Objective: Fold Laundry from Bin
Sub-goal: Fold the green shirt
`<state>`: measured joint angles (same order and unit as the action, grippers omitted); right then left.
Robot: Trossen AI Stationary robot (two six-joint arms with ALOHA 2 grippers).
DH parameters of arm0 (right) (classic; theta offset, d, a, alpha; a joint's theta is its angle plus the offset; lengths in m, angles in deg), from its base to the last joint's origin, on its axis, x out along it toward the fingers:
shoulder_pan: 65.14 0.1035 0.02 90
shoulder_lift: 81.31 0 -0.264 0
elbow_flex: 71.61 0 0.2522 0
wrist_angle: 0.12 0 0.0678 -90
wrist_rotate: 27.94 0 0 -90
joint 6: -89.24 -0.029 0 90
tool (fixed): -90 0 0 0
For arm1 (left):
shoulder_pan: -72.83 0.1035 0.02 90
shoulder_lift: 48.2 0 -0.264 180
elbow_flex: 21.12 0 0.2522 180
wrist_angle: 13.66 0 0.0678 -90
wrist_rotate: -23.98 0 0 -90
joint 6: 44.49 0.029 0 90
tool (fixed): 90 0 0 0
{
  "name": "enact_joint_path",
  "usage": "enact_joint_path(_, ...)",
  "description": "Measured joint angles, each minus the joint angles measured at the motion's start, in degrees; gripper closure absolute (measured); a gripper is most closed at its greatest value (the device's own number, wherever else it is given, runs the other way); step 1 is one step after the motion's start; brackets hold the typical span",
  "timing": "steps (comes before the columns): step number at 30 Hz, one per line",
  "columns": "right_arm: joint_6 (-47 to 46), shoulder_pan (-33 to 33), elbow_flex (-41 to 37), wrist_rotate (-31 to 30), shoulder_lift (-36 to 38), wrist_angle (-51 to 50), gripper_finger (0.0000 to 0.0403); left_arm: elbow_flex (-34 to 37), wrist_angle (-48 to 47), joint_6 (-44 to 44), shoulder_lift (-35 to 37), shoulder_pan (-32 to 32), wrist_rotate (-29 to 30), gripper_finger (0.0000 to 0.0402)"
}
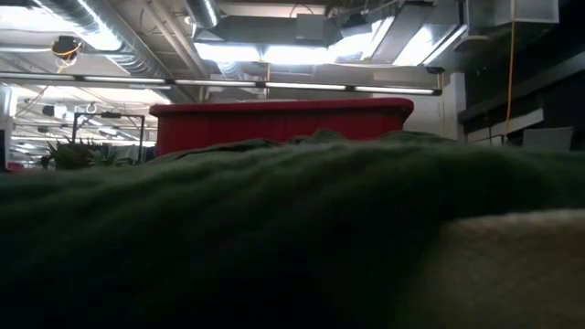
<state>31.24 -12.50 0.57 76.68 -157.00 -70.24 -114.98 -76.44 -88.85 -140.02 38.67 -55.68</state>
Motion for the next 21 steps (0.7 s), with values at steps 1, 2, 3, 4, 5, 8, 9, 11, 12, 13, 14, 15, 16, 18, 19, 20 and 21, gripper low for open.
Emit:
enact_joint_path(1, -0.06, -0.66, 0.0, -1.7, 1.2, -0.16, 0.0258, 0.0, -0.95, -0.02, 1.23, 0.35, 0.74, 0.0336)
enact_joint_path(2, 0.01, -1.36, 0.0, -3.68, 2.12, -0.24, 0.0258, 0.0, -2.03, -0.02, 2.5, 0.72, 1.76, 0.0337)
enact_joint_path(3, 0.04, -2.17, 0.0, -5.78, 2.95, -0.38, 0.0258, 0.0, -3.44, -0.02, 3.8, 1.09, 2.78, 0.0337)
enact_joint_path(4, 0.03, -2.99, 0.0, -7.83, 3.61, -0.49, 0.0258, 0.0, -5.26, -0.09, 4.91, 1.4, 3.91, 0.0337)
enact_joint_path(5, 0.06, -3.89, 0.0, -9.78, 4.21, -0.51, 0.0258, 0.0, -6.99, -0.24, 6.0, 1.89, 5.07, 0.0337)
enact_joint_path(8, 1.31, -6.96, 0.0, -13.78, 5.58, -0.52, 0.0258, 0.0, -11.73, -0.48, 8.8, 3.51, 9.12, 0.0337)
enact_joint_path(9, 1.95, -8.03, 0.02, -14.98, 5.72, -0.52, 0.0258, 0.0, -13.1, -0.48, 9.53, 4.24, 10.9, 0.0337)
enact_joint_path(11, 3.03, -10.07, 0.02, -18.26, 5.71, -0.41, 0.0258, 0.0, -14.68, -0.05, 10.49, 5.49, 14.75, 0.0337)
enact_joint_path(12, 3.17, -11.03, 0.02, -20.38, 5.61, -0.2, 0.0258, 0.0, -15.28, 0.15, 10.83, 6.1, 16.86, 0.0337)
enact_joint_path(13, 3.21, -12.06, 0.02, -22.24, 5.46, 0.11, 0.0258, 0.0, -15.58, 0.52, 10.98, 6.72, 19.02, 0.0337)
enact_joint_path(14, 3.23, -13.2, 0.02, -23.99, 5.41, 0.43, 0.0258, -0.01, -15.56, 1.05, 11.01, 7.26, 20.99, 0.0337)
enact_joint_path(15, 3.22, -14.24, 0.02, -25.66, 5.37, 0.72, 0.0258, 0.0, -15.59, 1.4, 11.0, 7.84, 22.45, 0.0337)
enact_joint_path(16, 3.26, -15.1, 0.02, -27.22, 5.35, 1.11, 0.0258, 0.0, -15.71, 1.86, 10.96, 8.38, 23.57, 0.0337)
enact_joint_path(18, 3.32, -17.32, 0.02, -29.44, 5.35, 1.75, 0.0258, -0.01, -15.72, 3.6, 10.62, 9.8, 23.99, 0.0337)
enact_joint_path(19, 3.57, -18.28, 0.02, -30.41, 5.35, 2.36, 0.0258, 0.0, -15.81, 4.32, 10.53, 10.51, 23.75, 0.0337)
enact_joint_path(20, 4.45, -19.19, 0.02, -30.64, 5.35, 3.22, 0.0258, 0.0, -16.0, 4.45, 10.47, 11.15, 23.34, 0.0336)
enact_joint_path(21, 5.76, -20.08, 0.02, -30.62, 5.34, 4.01, 0.0258, 0.0, -16.16, 4.47, 10.46, 11.82, 23.02, 0.0334)
